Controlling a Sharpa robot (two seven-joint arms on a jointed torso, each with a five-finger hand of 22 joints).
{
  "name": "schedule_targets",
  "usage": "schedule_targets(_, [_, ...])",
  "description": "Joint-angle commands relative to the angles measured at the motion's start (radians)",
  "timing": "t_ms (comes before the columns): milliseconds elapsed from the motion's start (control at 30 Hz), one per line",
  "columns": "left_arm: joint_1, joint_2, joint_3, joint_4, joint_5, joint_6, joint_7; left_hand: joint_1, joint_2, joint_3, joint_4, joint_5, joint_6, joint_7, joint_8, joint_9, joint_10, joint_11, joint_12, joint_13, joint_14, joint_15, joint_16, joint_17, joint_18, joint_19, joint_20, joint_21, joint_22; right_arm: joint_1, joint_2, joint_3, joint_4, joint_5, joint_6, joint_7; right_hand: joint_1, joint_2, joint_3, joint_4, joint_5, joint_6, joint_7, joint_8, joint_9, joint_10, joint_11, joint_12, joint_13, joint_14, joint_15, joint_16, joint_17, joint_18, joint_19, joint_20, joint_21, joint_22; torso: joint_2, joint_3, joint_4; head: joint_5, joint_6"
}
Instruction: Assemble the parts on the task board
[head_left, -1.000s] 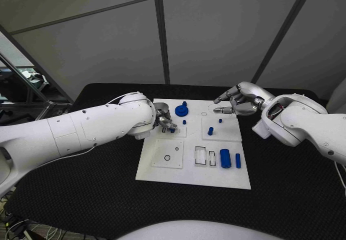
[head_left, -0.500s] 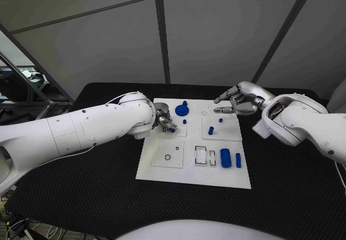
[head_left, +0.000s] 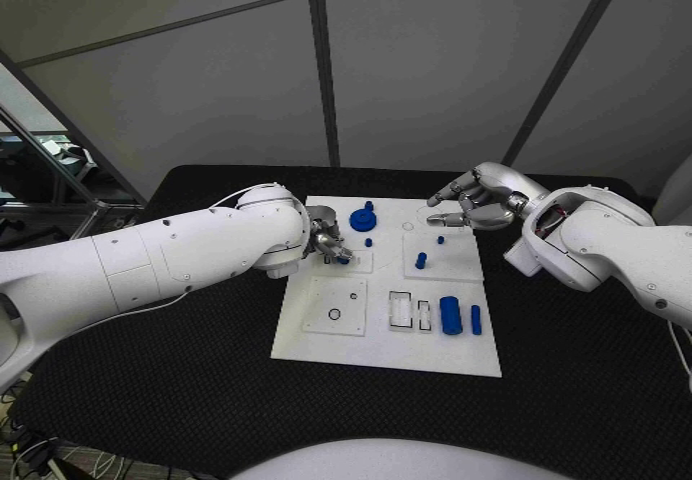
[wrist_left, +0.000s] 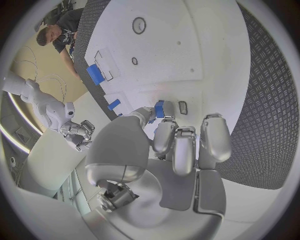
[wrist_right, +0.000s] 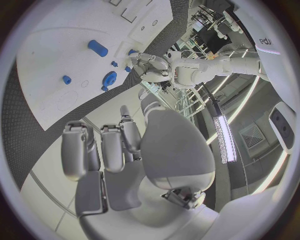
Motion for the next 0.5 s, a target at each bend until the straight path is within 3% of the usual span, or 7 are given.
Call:
schedule_targets(33, [-0.004,-0.001,-0.003,-0.001,-0.01,0.034,-0.008,-0.008,0.001,0.199,-0.206,0.008,0.011,-0.001,0.005,0.002,0.021,-0.007,0.008,0.121,0.098,-0.007,0.005,0.235,0.017,-0.003,-0.004,0.0,-0.001,0.002,0.0,0.001,0.001,-0.002,0.006,0.01,-0.003,0.01,-0.001,-0.004,0.007,0.002,0.001,-0.006,-0.001,0.004,0.002,0.005,0.0,0.043,-0.006,-0.005,0.0,0.005,0.007,-0.007,-0.002,0.067,0.001,-0.0003,0.0,0.0,-0.001])
schedule_targets(500, [-0.004,0.005,-0.002,-0.01,-0.01,0.035,-0.008,-0.011,-0.001,0.201,-0.21,0.017,0.013,-0.002,0.006,0.007,0.022,-0.007,0.008,0.121,0.098,-0.007,0.006,0.236,0.017,-0.003,-0.004,0.0,0.0,0.002,0.002,0.001,-0.001,-0.002,0.007,0.01,-0.003,0.01,-0.001,-0.004,0.007,0.002,0.001,-0.006,-0.001,0.004,0.002,0.005,0.0,0.043,-0.006,-0.005,0.0,0.005,0.007,-0.007,-0.002,0.067,0.0,0.0,-0.0003,0.0,-0.002])
